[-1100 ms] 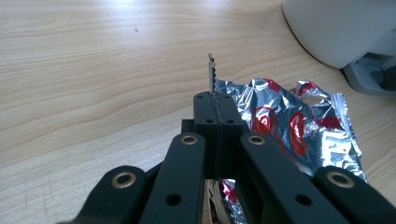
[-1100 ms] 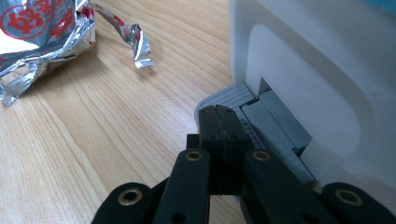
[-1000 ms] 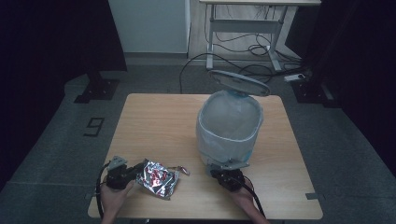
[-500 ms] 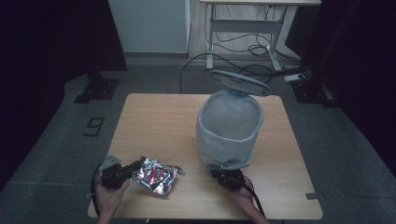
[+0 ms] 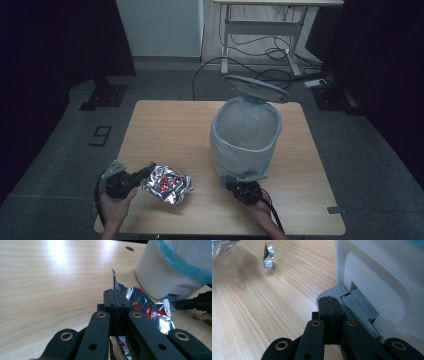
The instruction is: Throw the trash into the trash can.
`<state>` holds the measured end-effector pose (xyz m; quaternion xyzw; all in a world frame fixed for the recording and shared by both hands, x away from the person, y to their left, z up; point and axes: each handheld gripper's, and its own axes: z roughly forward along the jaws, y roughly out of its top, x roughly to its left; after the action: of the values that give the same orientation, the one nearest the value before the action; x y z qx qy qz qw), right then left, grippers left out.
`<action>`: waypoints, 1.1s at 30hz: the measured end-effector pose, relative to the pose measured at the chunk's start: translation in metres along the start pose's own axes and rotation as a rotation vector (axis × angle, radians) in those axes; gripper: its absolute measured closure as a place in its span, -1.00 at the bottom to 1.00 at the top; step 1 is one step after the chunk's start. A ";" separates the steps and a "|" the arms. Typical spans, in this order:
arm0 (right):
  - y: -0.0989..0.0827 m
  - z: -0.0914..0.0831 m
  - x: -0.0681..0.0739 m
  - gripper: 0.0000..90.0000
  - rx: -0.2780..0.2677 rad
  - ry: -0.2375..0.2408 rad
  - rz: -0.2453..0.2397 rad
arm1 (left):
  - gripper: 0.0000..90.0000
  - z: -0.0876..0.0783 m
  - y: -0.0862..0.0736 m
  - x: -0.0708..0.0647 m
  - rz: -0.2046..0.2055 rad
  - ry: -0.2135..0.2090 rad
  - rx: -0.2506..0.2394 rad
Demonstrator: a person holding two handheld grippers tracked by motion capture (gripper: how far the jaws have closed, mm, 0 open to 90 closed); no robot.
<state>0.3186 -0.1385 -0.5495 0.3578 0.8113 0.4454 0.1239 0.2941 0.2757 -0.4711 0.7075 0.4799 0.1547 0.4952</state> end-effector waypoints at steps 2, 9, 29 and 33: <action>0.000 0.000 0.000 0.99 0.000 0.000 0.000 | 1.00 -0.001 0.003 -0.001 -0.001 -0.005 -0.007; 0.000 0.000 0.000 1.00 -0.001 0.001 0.001 | 1.00 -0.008 0.024 -0.008 0.024 -0.028 -0.032; -0.001 0.000 -0.001 0.99 -0.007 0.004 0.003 | 1.00 -0.026 0.066 -0.018 0.044 -0.067 -0.085; -0.001 0.000 -0.001 1.00 -0.006 0.005 0.003 | 1.00 -0.028 0.075 -0.022 0.063 -0.065 -0.088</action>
<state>0.3187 -0.1393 -0.5503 0.3573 0.8098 0.4489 0.1225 0.3035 0.2689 -0.3891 0.7045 0.4339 0.1680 0.5359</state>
